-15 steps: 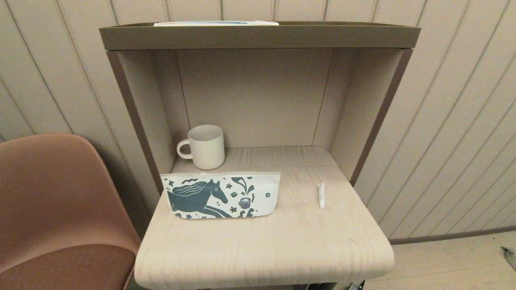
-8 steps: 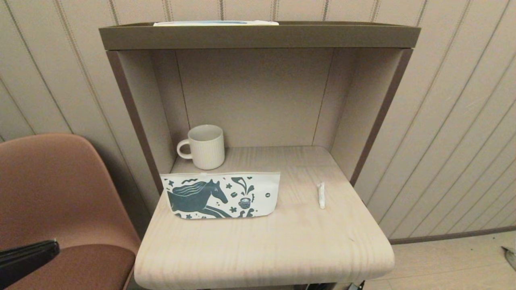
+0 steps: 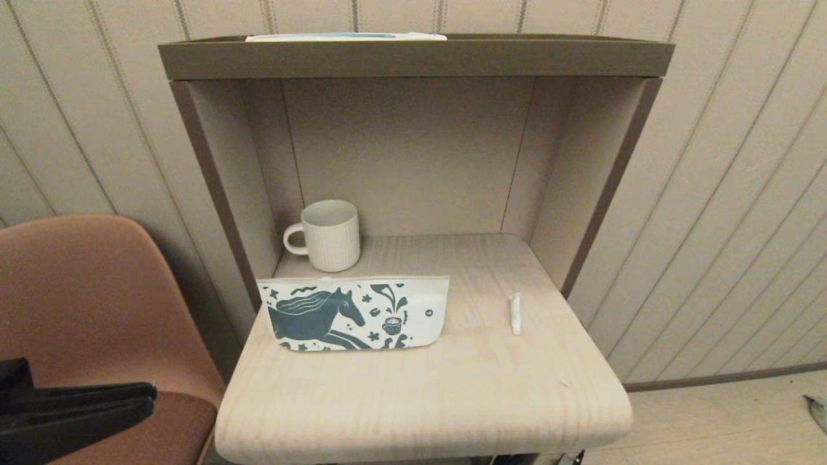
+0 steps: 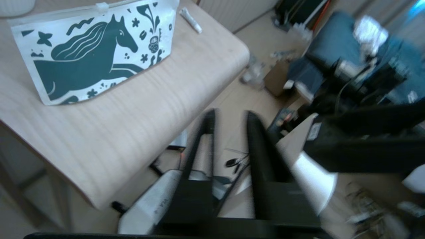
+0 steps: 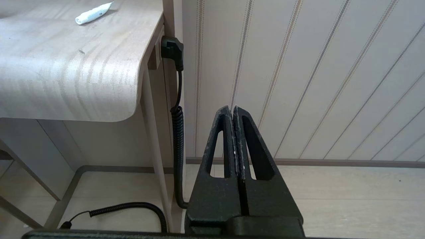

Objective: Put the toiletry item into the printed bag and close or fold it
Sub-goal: Pick up the storage bag

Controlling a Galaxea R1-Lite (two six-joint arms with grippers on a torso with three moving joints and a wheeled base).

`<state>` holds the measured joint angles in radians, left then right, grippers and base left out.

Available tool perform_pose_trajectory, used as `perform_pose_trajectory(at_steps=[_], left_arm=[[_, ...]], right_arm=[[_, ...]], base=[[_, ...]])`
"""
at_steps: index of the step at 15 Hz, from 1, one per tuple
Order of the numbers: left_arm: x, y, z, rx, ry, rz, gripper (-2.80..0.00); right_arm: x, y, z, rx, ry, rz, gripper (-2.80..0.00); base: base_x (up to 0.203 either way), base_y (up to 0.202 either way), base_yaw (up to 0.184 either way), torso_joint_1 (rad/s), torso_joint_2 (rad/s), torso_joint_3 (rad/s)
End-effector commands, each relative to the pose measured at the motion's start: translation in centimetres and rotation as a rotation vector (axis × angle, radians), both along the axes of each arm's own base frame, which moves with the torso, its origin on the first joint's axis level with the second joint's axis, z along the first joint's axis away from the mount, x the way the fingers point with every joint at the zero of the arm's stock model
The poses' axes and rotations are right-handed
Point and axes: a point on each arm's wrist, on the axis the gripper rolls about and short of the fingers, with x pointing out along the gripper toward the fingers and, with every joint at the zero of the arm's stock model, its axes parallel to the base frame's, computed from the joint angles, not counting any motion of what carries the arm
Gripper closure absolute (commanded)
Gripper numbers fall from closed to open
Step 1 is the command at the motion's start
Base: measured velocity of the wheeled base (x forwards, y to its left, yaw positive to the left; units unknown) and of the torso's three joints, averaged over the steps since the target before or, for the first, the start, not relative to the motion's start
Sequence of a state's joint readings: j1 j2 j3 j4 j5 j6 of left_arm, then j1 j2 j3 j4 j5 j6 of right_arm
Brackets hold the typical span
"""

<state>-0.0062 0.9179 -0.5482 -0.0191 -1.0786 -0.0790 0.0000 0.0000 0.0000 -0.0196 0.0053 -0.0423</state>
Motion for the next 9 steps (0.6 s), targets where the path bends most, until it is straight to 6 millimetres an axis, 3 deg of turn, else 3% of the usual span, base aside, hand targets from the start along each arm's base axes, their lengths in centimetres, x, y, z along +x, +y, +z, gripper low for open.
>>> perform_pose_trajectory(at_steps=[1, 6, 9], left_arm=[[0.3, -0.1, -0.5, 0.015, -0.007, -0.019, -2.80], [2.4, -0.3, -2.8, 0.146, -0.130, -0.098, -2.80], [4.5, -0.4, -3.3, 0.183, -0.118, -0.101, -2.80]], right_arm=[[0.0, 0.0, 0.0, -0.001, -0.002, 0.001, 0.00], [0.0, 0.0, 0.0, -0.001, -0.003, 0.008, 0.00], [0.0, 0.0, 0.0, -0.001, -0.003, 0.008, 0.00]], base=[[0.000, 0.000, 0.000, 0.000, 0.00, 0.000], [0.000, 0.000, 0.000, 0.000, 0.00, 0.000], [0.000, 0.000, 0.000, 0.000, 0.00, 0.000]])
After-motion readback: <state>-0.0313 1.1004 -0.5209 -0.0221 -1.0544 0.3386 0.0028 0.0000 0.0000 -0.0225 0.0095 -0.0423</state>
